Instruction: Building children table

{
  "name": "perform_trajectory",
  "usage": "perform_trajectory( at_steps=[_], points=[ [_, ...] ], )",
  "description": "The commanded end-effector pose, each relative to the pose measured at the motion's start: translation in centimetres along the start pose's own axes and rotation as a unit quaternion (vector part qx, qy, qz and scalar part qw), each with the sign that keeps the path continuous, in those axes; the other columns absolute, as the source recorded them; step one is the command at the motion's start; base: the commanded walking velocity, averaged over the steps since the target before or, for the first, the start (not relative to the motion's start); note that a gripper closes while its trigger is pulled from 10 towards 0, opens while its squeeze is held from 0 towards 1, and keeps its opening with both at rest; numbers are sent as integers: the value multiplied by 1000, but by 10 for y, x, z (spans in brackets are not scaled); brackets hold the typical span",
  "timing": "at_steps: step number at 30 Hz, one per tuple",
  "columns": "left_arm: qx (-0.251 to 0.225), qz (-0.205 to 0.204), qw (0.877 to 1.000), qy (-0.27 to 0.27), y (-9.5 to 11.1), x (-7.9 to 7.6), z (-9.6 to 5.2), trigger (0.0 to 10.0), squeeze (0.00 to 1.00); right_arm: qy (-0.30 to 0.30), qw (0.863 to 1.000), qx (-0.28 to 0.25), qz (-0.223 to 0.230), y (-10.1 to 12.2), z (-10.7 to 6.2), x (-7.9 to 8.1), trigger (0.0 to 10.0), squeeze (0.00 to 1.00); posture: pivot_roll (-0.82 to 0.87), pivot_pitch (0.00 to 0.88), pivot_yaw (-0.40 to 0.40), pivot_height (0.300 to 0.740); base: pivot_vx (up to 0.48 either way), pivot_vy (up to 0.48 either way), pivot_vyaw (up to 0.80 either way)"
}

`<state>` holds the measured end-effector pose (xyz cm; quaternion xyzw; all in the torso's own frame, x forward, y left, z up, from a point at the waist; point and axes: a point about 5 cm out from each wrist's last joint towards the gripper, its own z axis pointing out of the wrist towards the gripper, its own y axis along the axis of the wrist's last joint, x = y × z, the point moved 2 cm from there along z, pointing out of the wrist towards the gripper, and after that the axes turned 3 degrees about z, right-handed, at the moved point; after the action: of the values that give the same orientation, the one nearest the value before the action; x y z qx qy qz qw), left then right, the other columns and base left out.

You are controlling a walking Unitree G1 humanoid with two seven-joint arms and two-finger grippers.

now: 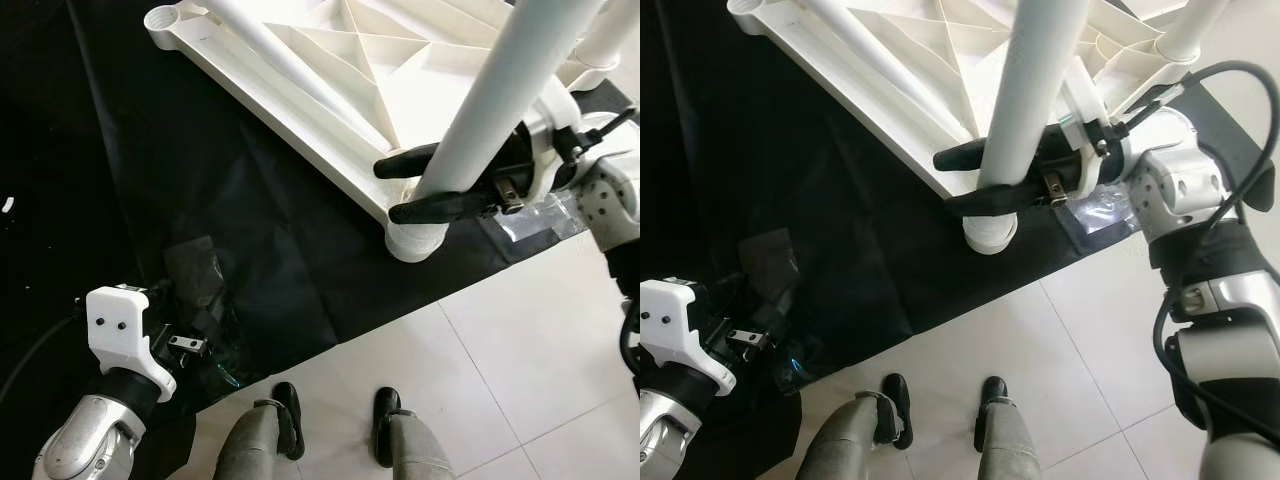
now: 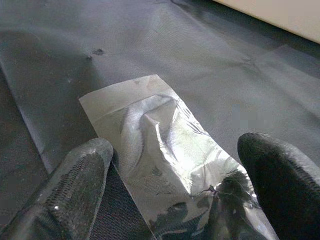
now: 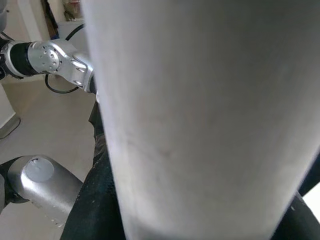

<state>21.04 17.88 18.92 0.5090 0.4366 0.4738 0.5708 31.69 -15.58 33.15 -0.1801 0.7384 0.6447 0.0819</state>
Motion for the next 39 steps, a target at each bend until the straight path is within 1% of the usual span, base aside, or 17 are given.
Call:
perform_trajectory(
  at_steps=[1,8,19,20,26,29,30,36,39],
  points=[
    [13,14,1000,2,-2,3,-4,10000,0,5,997,41,61,-30,-2,7,10000,0,56,480,86,740,0,0,0],
    [13,14,1000,2,-2,4,-4,10000,0,1,997,43,59,-29,-4,6,10000,0,56,480,87,740,0,0,0],
    [12,16,1000,2,-1,3,-4,10000,0,2,998,49,44,-32,1,1,10000,0,58,481,86,740,0,0,0],
    [12,16,1000,2,-1,3,-4,10000,0,15,997,62,40,-34,4,5,10000,0,59,481,88,740,0,0,0],
    [12,17,1000,1,-1,3,-4,10000,0,41,995,87,34,-41,11,12,10000,0,59,482,91,740,0,0,0],
    [13,17,1000,1,-1,3,-3,10000,0,44,995,86,36,-42,12,13,10000,0,62,482,90,740,0,0,0],
    [13,17,1000,1,-1,3,-3,10000,0,45,995,77,43,-42,13,13,10000,0,63,482,91,740,0,0,0],
    [13,18,1000,2,-1,4,-4,10000,0,40,995,68,55,-43,13,11,10000,0,63,482,91,740,0,0,0],
    [13,18,1000,2,-1,4,-4,10000,0,39,996,61,61,-45,12,13,10000,0,63,482,92,740,0,0,0]
  ],
)
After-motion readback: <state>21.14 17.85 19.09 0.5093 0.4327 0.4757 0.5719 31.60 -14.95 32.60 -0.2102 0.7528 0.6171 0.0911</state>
